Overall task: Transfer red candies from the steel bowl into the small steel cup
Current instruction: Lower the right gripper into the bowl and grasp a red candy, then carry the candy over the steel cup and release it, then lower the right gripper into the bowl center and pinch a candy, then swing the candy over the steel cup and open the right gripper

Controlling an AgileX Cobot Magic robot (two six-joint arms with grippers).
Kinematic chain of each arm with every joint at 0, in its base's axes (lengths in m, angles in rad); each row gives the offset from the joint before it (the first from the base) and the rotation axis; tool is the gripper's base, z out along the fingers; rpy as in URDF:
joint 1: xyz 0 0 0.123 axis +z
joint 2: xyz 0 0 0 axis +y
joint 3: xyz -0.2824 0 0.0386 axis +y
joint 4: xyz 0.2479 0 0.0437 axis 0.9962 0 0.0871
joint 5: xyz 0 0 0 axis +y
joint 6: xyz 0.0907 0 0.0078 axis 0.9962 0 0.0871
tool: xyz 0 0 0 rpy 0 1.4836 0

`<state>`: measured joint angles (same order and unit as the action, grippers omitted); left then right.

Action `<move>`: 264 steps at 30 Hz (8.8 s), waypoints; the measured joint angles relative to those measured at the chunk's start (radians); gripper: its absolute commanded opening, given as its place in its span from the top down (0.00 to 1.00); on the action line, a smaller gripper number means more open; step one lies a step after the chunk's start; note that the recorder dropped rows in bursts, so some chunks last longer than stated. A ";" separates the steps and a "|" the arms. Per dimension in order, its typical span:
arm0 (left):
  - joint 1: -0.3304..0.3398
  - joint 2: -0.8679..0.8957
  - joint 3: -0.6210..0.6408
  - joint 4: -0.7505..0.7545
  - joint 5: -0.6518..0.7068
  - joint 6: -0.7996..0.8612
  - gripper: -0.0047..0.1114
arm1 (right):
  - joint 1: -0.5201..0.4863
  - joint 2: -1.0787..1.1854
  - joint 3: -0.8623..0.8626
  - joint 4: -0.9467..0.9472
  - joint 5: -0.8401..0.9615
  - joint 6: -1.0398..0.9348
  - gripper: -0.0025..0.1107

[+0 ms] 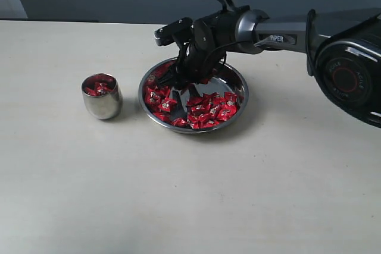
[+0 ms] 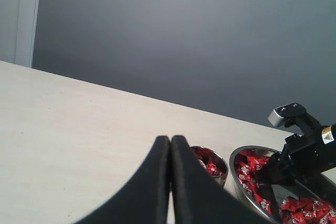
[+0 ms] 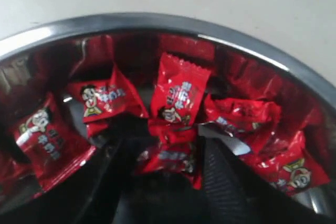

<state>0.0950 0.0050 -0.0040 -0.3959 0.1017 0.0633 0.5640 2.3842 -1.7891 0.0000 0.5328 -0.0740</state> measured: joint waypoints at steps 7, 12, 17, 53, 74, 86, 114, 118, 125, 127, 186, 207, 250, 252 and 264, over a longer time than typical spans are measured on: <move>0.000 0.000 0.000 0.000 0.000 0.000 0.96 | 0.000 0.004 0.000 0.011 0.002 0.015 0.80; 0.000 0.000 0.000 0.000 0.000 0.000 0.96 | 0.000 0.004 0.000 0.011 0.017 0.024 0.98; 0.000 0.000 0.000 0.000 0.000 0.000 0.96 | 0.000 0.000 -0.002 0.011 0.045 0.039 0.98; 0.000 0.000 0.000 0.000 0.000 0.000 0.96 | 0.236 -0.136 0.000 0.369 -0.042 -0.252 0.76; 0.000 0.000 0.000 0.000 0.000 0.000 0.96 | 0.150 -0.143 0.000 0.333 -0.028 -0.198 0.76; 0.000 0.000 0.000 0.000 0.000 0.000 0.96 | -0.010 -0.145 0.000 0.317 0.155 -0.151 0.76; 0.000 0.000 0.000 0.000 0.000 0.000 0.96 | -0.050 -0.065 0.000 0.134 0.294 -0.110 0.49; 0.000 0.000 0.000 0.000 0.000 0.000 0.96 | -0.050 -0.065 0.000 0.157 0.348 -0.110 0.49; 0.000 0.000 0.000 0.000 0.000 0.000 0.96 | -0.050 -0.053 0.000 0.179 0.359 -0.108 0.49; 0.000 0.000 0.000 0.000 0.000 0.000 0.96 | -0.050 -0.040 0.000 0.188 0.362 -0.108 0.49; 0.000 0.000 0.000 0.000 0.000 0.000 0.96 | -0.050 -0.040 -0.004 0.275 0.243 -0.114 0.87; 0.000 0.000 0.000 0.000 0.000 0.000 0.96 | -0.050 -0.052 -0.004 0.195 0.343 -0.177 0.74; 0.000 0.000 0.000 0.000 0.000 0.000 0.96 | 0.130 -0.174 -0.004 0.635 -0.028 -0.410 0.98; 0.000 0.000 0.000 0.000 0.000 0.000 0.96 | 0.152 -0.157 -0.004 0.637 -0.062 -0.415 0.98; 0.000 0.000 0.000 0.000 0.000 0.000 0.96 | 0.171 -0.101 -0.004 0.641 -0.143 -0.419 0.93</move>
<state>0.0950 0.0050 -0.0040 -0.3959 0.1017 0.0633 0.7348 2.2833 -1.7926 0.6407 0.3901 -0.4929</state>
